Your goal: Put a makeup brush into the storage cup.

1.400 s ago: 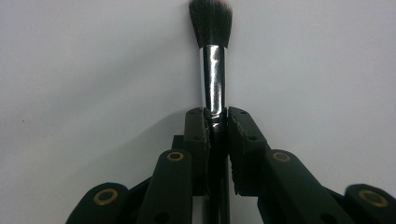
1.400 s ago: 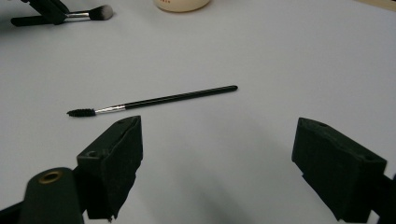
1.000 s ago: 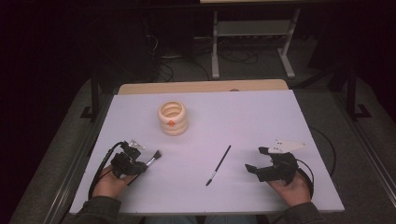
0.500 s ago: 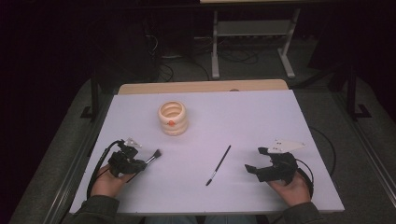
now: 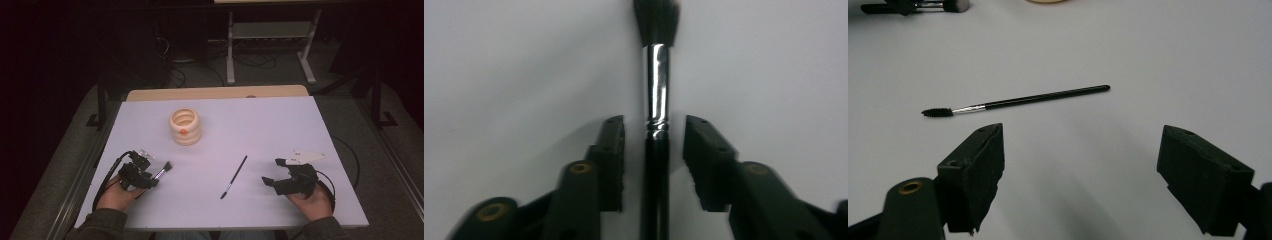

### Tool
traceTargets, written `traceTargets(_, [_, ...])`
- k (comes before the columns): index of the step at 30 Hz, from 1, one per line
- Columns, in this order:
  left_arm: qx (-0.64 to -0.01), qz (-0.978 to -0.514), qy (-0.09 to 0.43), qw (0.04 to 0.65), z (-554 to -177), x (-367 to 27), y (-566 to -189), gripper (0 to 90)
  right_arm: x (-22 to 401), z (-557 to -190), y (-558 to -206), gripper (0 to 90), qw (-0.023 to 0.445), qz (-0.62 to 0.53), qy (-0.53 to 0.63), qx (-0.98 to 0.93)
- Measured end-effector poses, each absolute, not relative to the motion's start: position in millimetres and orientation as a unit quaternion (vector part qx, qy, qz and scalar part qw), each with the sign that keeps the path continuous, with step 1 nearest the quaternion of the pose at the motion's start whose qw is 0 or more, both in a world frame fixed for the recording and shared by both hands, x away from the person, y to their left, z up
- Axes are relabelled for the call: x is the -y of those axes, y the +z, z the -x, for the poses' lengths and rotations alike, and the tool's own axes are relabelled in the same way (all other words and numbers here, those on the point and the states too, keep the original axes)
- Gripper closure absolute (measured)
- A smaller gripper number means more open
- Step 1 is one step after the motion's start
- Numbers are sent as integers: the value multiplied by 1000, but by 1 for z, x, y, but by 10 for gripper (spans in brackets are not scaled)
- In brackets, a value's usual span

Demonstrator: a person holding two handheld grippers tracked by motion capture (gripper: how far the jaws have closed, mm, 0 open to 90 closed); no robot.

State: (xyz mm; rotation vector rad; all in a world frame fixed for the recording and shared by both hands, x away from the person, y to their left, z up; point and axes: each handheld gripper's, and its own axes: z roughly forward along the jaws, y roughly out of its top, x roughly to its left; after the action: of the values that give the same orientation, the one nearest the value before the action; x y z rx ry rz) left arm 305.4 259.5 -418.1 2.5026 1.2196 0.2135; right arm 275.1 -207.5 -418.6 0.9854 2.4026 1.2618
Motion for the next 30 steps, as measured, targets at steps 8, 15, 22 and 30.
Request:
traceTargets(8, [-419,-892,78,153,-306,-254,-417,779,207,-275,-418,180,128,-337,434,-825])
traceTargets(15, [-407,-897,83,152,-306,-253,-417,788,208,-274,-417,179,131,-335,438,-824])
traceTargets(22, [-408,-890,81,188,-304,-261,-411,789,206,-275,-418,179,129,-335,435,-825])
traceTargets(30, [-380,-890,75,239,-298,-256,-392,788,199,-272,-416,179,125,-326,438,-829])
